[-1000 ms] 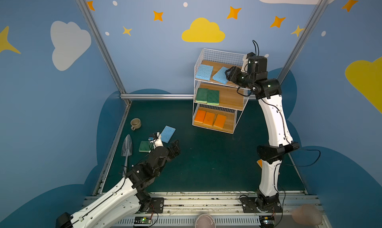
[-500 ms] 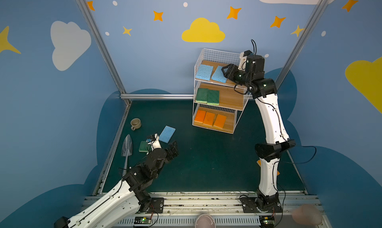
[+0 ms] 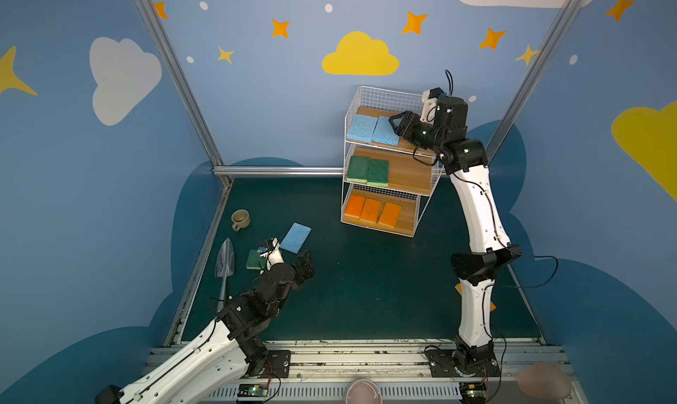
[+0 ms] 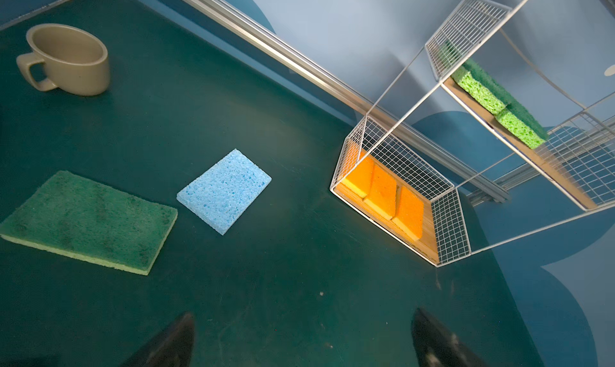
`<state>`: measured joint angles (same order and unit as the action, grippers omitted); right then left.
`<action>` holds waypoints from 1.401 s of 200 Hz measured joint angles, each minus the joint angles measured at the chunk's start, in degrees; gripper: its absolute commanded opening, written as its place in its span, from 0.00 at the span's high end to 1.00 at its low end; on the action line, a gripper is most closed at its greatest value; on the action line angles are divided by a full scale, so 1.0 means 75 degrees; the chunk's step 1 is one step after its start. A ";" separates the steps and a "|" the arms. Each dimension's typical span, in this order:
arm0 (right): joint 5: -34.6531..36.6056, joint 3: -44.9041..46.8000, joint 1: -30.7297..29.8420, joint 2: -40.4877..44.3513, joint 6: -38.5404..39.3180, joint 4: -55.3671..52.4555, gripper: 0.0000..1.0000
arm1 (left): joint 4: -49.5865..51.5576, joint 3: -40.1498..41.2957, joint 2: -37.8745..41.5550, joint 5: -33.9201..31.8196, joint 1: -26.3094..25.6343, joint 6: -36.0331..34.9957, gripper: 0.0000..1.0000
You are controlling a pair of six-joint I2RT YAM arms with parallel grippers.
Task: Arrange cleaning sponges on a shelf
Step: Rotate the cleaning sponge on the shelf, then move the cleaning sponge to the shelf.
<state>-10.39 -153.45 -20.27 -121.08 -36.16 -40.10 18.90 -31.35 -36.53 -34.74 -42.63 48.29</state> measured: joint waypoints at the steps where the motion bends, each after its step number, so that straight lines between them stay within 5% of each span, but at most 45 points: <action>1: 0.0000 0.0029 0.0003 0.0020 -0.0006 0.0009 0.38 | 0.0006 0.0000 0.0003 0.0000 0.0006 0.0003 0.00; 62: 0.0032 0.1629 0.0187 0.1317 0.0125 0.0041 0.34 | -0.0402 0.0691 0.0845 0.1137 0.1122 -0.0015 0.00; 101: -0.0137 0.3197 0.0233 0.2838 0.0428 0.0119 0.34 | -0.0466 0.0335 -0.0449 0.2769 0.2532 -0.0119 0.00; 144: -0.0490 0.6566 0.0210 0.5651 0.0720 0.0568 0.36 | -0.0781 -0.0251 -0.2410 0.4293 0.3200 -0.0332 0.00; 197: -0.0289 1.1628 -0.0332 0.8218 0.0609 0.1617 0.35 | -0.1492 -0.0315 -0.2885 0.4523 0.3136 -0.0583 0.00; 235: 0.0595 1.4155 -0.0871 0.7723 -0.0114 0.2981 0.34 | -0.1976 -0.0017 -0.3016 0.4500 0.3115 -0.0615 0.00; 280: 0.1798 1.4539 -0.1303 0.5951 -0.0527 0.4998 0.33 | -0.2294 0.0755 -0.2952 0.4459 0.2894 -0.0592 0.00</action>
<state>3.09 -44.40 -30.04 -76.44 -40.12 -2.61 1.69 -25.69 -58.67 -1.30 -20.93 43.86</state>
